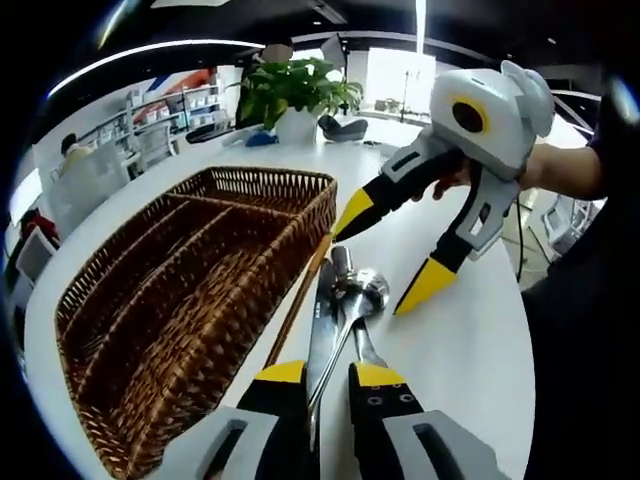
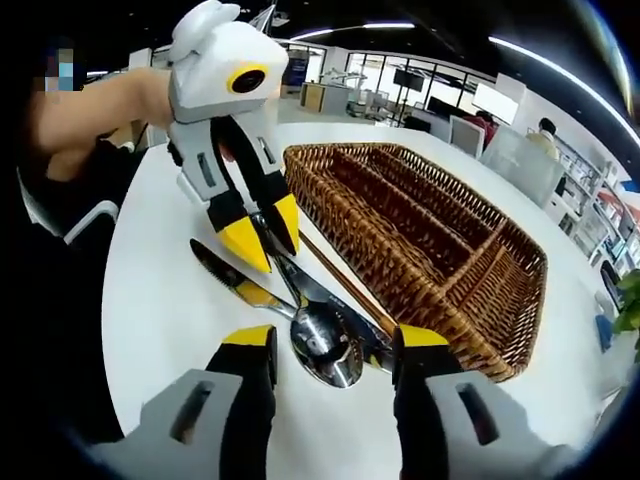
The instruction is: Arrange the knives, forks, and spoons in their matching storage slots by inserting each utensil handle-first until every utensil is classified and aligned in the correct compartment
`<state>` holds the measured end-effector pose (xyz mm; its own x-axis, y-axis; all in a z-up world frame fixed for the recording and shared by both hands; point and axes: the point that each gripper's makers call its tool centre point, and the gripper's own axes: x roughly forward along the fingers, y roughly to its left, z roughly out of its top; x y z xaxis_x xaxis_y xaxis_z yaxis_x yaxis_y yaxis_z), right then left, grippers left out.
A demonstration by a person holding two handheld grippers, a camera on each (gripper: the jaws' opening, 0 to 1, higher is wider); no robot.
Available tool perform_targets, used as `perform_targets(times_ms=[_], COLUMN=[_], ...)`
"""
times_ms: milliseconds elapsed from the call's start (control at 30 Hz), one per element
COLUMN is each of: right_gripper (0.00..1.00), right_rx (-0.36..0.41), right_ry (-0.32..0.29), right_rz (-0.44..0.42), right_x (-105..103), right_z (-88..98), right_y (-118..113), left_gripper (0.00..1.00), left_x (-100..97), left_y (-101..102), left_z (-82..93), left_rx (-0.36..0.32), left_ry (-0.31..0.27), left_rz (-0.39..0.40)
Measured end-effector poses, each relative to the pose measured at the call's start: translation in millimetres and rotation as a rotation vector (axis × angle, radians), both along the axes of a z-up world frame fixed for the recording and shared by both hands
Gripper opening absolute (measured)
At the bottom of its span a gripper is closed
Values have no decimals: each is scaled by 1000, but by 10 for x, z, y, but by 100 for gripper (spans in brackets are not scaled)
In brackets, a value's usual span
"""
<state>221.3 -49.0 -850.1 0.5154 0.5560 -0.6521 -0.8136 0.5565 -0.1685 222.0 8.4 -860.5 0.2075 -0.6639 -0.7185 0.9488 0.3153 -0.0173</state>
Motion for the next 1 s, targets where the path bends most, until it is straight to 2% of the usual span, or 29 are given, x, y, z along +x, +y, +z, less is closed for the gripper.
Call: perform_targets(times_ms=[200, 400, 600, 800, 1000], right_gripper=[38, 38, 34, 30, 26], right_rx=[0, -3, -27, -14, -6], right_ry=[21, 40, 55, 56, 62], right_rz=[14, 19, 16, 6, 9], right_x=[-15, -47, -58, -51, -94], right_z=[-73, -131, -209, -194, -165], right_y=[44, 80, 58, 62, 73], left_gripper=[11, 8, 7, 6, 6], left_x=[6, 6, -16, -30, -82], left_y=[-26, -71, -77, -77, -107], left_z=[-89, -74, -77, -84, -96], left_rx=[45, 34, 56, 81, 107], left_ry=[-5, -12, -31, -57, -80], left_rz=[-32, -51, -88, -128, -202])
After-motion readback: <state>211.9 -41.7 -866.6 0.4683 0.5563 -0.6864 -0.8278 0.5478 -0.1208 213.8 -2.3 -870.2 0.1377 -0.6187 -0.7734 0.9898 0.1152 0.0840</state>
